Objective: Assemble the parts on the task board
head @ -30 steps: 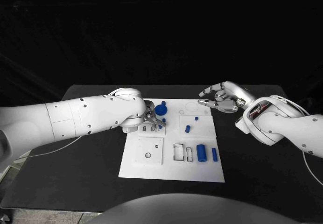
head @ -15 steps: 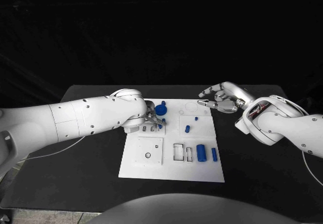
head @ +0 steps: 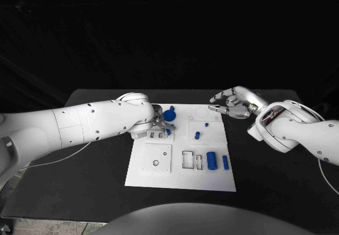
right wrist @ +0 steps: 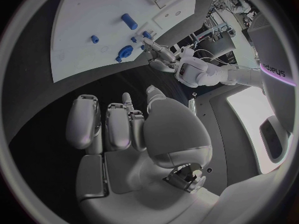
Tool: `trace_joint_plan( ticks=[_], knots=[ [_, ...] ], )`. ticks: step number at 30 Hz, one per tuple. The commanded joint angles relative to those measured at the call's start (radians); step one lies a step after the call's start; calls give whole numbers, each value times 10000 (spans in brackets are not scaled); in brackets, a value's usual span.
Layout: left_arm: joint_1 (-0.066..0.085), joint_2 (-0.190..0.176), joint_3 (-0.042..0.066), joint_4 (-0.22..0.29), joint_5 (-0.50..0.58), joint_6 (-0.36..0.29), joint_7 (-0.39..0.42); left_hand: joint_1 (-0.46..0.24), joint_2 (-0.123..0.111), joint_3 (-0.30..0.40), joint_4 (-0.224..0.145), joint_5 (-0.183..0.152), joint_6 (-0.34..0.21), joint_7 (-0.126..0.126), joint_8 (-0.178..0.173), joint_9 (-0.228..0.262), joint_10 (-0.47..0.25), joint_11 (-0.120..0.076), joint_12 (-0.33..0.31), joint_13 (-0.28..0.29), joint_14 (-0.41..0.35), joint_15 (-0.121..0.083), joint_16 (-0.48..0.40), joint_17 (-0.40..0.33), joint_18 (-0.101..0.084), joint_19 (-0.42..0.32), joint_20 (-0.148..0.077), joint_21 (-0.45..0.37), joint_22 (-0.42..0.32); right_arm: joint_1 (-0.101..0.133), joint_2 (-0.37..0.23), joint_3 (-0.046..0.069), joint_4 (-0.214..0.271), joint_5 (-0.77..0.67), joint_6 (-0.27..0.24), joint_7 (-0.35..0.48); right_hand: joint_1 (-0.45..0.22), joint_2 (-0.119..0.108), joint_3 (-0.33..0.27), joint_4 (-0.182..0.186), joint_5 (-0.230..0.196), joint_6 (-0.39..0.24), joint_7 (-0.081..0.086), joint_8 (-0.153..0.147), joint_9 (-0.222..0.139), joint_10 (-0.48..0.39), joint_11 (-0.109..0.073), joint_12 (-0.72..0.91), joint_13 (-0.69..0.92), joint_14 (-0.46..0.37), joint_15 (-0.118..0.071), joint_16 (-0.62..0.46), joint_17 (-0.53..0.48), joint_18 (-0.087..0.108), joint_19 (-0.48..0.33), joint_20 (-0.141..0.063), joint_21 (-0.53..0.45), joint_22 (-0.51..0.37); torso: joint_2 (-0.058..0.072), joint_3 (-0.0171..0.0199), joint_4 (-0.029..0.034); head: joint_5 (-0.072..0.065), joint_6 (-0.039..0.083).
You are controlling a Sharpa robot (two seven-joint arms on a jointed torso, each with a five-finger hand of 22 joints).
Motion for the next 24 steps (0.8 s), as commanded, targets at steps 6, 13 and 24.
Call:
trace_joint_plan(
  ticks=[6,13,24],
  knots=[
    [-7,78,5,-105,76,237,77,77,-32,121,-42,124,-28,-19,-61,78,1040,-72,-4,2613,1034,-79,24,2635,89,-75,-30,-61,992,-13,-14,2,-4,28,181,-77,85,25,17,-19,45,64,1,36,-9,337,60,43,1257,531,66,6,-12,-122,28,47,-61,1327,6,-1,-9,5,1],
    [-38,149,2,-203,82,309,68,136,-41,179,-68,167,-41,-20,-94,126,1040,-75,-4,2613,1034,-83,24,2635,106,-127,-33,-97,926,-29,-16,1,-17,33,231,-95,86,29,17,-18,46,64,2,36,-10,335,61,41,1254,530,67,3,-17,-121,27,48,-64,1326,1,-1,-1,-14,1],
    [-68,252,5,-269,98,340,104,414,-127,449,-200,567,-41,-40,-241,325,1040,-93,-4,2613,1034,-102,24,2635,109,-133,-51,-128,925,-50,-37,1,-39,48,327,-123,94,50,24,-13,50,72,10,38,-15,319,66,23,1221,523,70,-28,-63,-113,13,49,-106,1315,-1,0,-8,-9,1]
  ],
)
